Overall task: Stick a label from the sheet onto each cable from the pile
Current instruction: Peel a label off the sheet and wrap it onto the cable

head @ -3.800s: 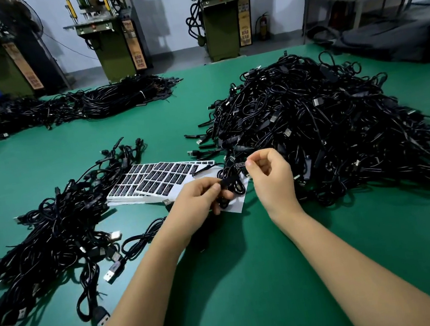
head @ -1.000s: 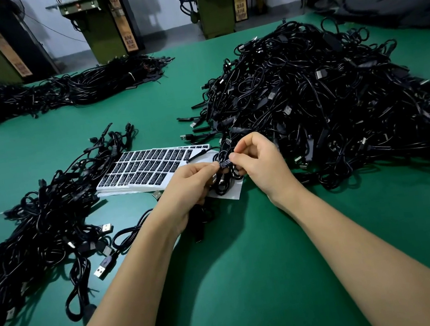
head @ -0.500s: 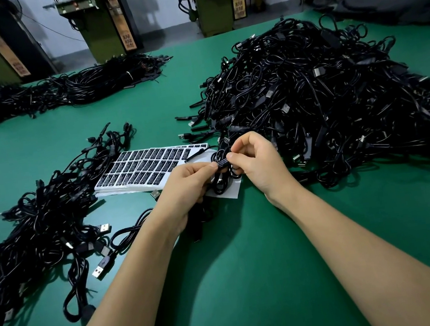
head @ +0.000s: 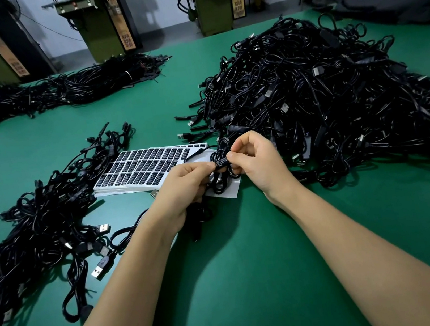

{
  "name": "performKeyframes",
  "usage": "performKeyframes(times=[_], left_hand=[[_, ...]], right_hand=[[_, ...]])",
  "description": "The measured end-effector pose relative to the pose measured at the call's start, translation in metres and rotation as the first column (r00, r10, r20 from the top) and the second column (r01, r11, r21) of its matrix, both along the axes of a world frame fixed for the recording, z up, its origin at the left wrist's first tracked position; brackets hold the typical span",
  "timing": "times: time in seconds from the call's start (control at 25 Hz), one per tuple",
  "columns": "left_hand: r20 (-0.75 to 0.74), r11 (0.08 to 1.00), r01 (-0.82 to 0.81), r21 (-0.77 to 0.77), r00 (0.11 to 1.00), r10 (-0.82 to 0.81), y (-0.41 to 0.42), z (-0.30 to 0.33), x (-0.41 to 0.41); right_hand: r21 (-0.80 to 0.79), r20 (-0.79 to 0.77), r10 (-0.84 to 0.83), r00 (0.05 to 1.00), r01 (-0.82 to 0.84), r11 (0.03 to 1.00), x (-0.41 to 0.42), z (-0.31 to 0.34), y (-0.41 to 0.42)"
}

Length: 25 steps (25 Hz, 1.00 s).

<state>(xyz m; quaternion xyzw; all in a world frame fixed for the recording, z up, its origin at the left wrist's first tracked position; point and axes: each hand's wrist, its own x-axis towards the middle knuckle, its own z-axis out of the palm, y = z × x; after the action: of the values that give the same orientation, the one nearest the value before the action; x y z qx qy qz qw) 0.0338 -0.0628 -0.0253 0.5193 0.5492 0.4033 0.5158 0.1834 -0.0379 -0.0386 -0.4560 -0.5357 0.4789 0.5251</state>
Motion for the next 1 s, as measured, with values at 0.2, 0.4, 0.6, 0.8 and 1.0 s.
performKeyframes(times=[0.2,0.4,0.6,0.8,1.0], left_hand=[[0.045,0.997,0.072,-0.023,0.996,-0.070,-0.001,0.003,-0.005],[0.061,0.999,0.015,-0.041,0.998,-0.013,-0.001,0.004,-0.002],[0.049,1.000,0.007,0.009,0.999,-0.008,-0.003,0.002,0.002],[0.014,0.997,-0.061,0.036,0.998,0.061,-0.003,-0.001,0.006],[-0.007,0.996,-0.068,0.064,0.998,0.069,-0.003,-0.003,0.006]], right_hand=[[-0.039,-0.060,0.018,0.998,-0.020,0.999,0.001,0.000,0.002],[-0.048,-0.066,0.036,0.997,-0.039,0.998,0.002,0.000,0.002],[-0.074,-0.101,0.047,0.994,-0.055,0.996,0.003,0.001,0.003],[-0.060,-0.080,0.064,0.995,-0.068,0.996,0.004,0.001,0.002],[-0.044,-0.064,0.049,0.997,-0.052,0.998,0.003,0.001,0.001]])
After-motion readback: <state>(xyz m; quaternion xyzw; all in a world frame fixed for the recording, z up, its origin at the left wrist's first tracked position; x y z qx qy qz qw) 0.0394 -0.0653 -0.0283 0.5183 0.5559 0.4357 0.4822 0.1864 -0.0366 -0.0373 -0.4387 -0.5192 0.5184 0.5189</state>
